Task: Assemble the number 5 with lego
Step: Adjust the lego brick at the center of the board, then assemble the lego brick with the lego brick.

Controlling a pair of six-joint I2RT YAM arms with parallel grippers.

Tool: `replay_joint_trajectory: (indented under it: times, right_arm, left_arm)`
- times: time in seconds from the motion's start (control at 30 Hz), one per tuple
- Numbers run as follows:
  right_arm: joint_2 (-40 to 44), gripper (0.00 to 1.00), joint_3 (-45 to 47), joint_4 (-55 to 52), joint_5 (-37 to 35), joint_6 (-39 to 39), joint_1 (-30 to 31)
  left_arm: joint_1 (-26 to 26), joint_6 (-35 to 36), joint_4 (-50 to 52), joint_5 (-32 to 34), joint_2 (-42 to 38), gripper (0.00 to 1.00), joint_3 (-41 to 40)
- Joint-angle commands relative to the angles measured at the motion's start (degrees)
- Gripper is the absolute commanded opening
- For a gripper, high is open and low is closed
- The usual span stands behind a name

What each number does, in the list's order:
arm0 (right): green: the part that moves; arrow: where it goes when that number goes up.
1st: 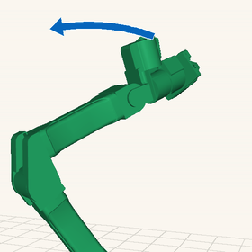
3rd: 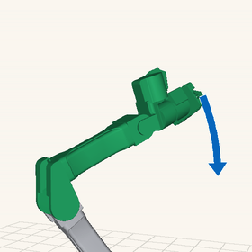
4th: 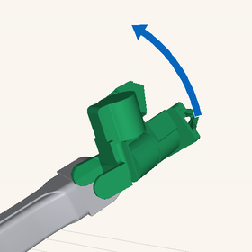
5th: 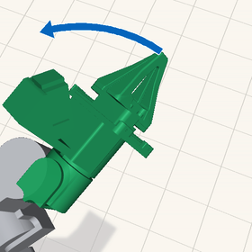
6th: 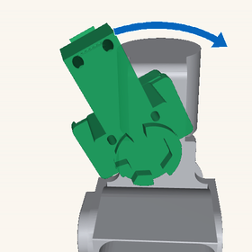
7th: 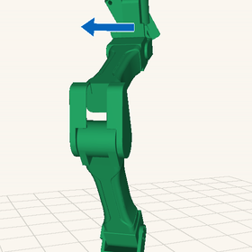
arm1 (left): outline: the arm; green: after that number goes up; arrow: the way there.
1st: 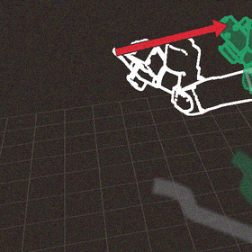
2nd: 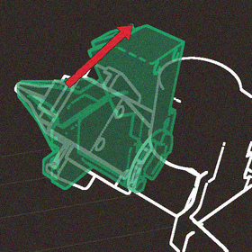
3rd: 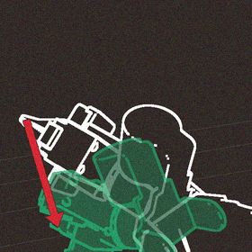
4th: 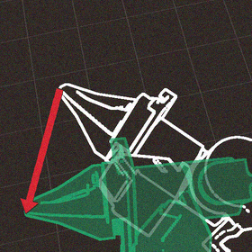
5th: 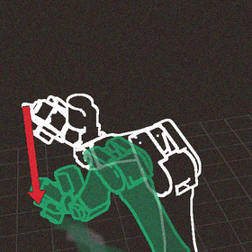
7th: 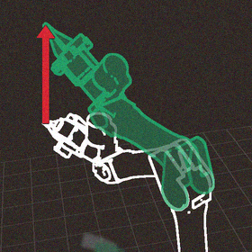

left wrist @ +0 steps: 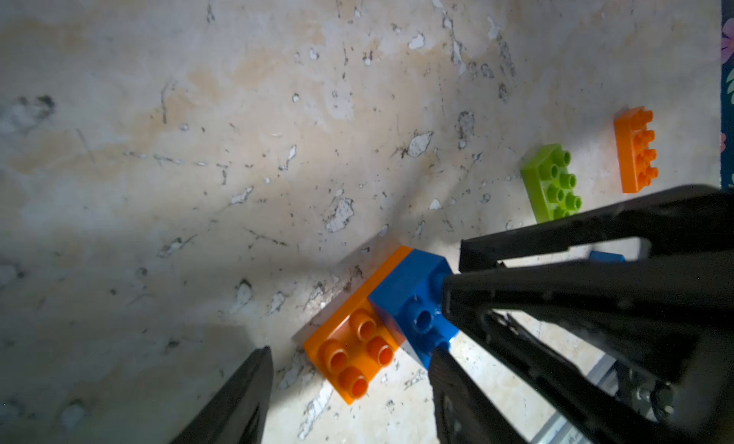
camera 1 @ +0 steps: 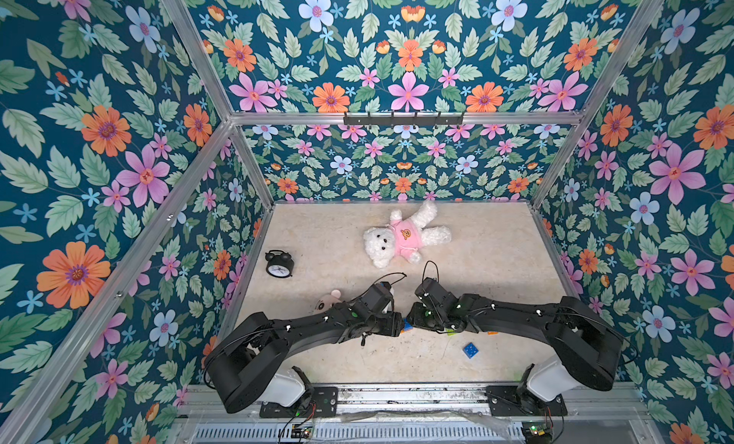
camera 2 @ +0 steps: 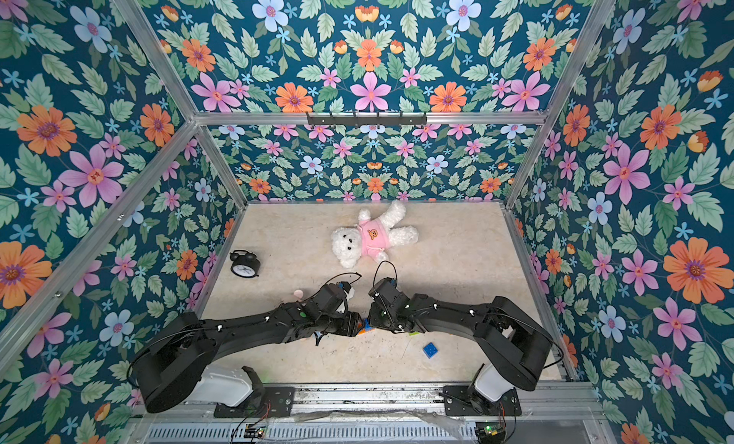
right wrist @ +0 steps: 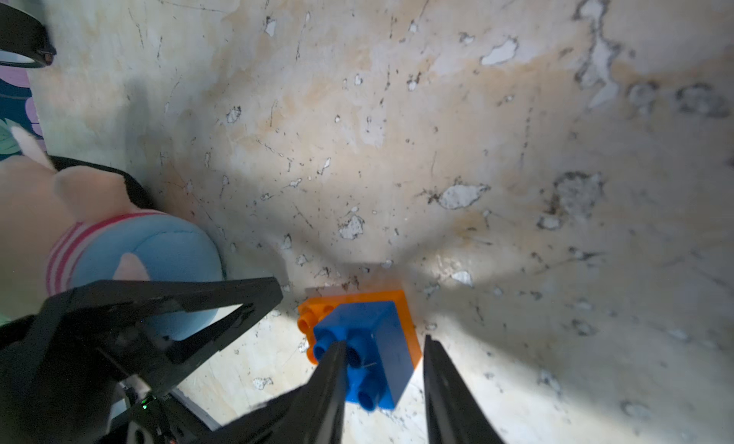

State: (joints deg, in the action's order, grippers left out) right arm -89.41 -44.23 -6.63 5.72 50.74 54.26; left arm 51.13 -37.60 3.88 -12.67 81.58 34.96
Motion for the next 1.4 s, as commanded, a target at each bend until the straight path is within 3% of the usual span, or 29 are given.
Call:
replay_joint_trajectory:
  times: [0.0, 0.5, 0.67, 0.9, 1.37]
  right_arm:
    - [0.86, 0.35, 1.39, -2.58, -1.46, 1.64, 0.06]
    - [12.04, 0.34, 9.58, -2.2, -4.14, 8.03, 0.45]
    - [14.33, 0.37, 10.09, -1.59, -5.42, 8.17, 0.46]
    - [11.91, 0.37, 8.47, -0.66, -4.92, 7.27, 0.5]
    - [7.43, 0.35, 8.63, -1.26, -2.82, 5.99, 0.49]
  left_arm:
    - [0.48, -0.78, -1.62, -1.02, 0.97, 0.63, 0.19]
    - [1.16, -0.71, -4.95, -1.41, 6.38, 0.57, 4.43]
    - [1.25, -0.71, -5.25, -1.74, 3.76, 0.67, 4.23]
    - [2.08, -0.28, -2.77, -1.68, 4.44, 0.73, 4.37]
    - [3.93, 0.5, 0.77, 1.05, 8.29, 0.66, 6.3]
